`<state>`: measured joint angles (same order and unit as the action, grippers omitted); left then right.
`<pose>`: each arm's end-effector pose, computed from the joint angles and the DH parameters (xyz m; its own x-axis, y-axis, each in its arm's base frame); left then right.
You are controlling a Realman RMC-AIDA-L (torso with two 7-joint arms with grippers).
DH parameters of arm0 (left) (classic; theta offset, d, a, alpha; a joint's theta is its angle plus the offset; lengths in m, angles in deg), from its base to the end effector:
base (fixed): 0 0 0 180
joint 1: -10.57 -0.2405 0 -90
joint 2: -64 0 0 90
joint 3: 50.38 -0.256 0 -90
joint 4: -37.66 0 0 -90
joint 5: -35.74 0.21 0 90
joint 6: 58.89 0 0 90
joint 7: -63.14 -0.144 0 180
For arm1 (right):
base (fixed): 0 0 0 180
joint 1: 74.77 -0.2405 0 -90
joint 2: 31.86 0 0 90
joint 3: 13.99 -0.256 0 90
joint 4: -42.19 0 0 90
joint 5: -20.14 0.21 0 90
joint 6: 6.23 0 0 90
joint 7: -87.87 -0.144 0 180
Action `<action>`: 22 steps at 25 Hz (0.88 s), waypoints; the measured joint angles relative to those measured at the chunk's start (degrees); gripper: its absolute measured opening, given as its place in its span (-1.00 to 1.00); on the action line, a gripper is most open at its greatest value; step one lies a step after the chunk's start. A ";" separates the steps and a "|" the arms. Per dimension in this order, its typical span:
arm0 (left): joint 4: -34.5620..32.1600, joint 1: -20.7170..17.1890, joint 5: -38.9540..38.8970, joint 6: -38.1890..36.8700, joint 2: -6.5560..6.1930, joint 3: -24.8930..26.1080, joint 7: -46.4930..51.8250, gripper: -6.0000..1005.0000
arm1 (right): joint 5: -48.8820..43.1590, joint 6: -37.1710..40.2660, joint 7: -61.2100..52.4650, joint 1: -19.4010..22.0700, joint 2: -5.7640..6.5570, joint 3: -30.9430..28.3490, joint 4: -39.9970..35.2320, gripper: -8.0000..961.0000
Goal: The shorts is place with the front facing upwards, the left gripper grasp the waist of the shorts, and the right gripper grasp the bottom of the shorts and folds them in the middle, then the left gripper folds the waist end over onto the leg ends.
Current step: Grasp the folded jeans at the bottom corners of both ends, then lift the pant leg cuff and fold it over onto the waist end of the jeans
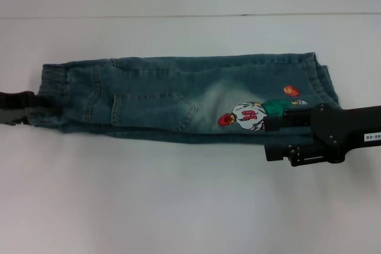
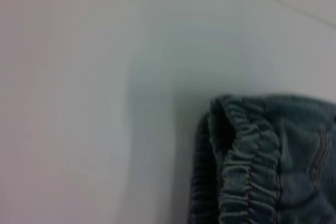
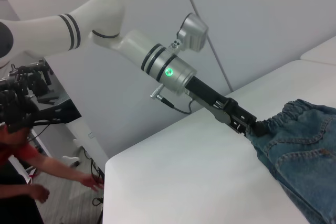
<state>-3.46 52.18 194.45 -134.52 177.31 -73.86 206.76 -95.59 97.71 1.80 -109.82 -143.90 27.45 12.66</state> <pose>-0.3252 0.3849 0.0672 0.1214 0.9157 0.3832 0.9532 0.0001 -0.3022 0.2479 0.3163 0.0221 0.7610 -0.4599 -0.4576 -0.4332 -0.8853 0.1692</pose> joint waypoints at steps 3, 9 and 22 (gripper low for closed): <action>0.37 0.05 0.10 -0.01 0.06 -1.85 -0.19 0.63 | 0.00 0.00 0.08 -0.03 -0.05 0.04 0.04 0.66; 0.19 0.01 -0.23 0.14 0.25 -2.12 -0.35 0.30 | -0.04 0.00 0.10 0.25 -0.10 -0.04 -0.37 0.66; 0.05 0.31 -0.37 0.08 0.25 -2.19 -1.38 -0.68 | -0.11 -1.45 -0.09 0.31 -0.14 -0.05 -0.50 0.66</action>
<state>-3.41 52.49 194.08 -134.44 177.56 -76.05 205.38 -95.69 96.26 1.72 -109.51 -144.04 27.40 12.16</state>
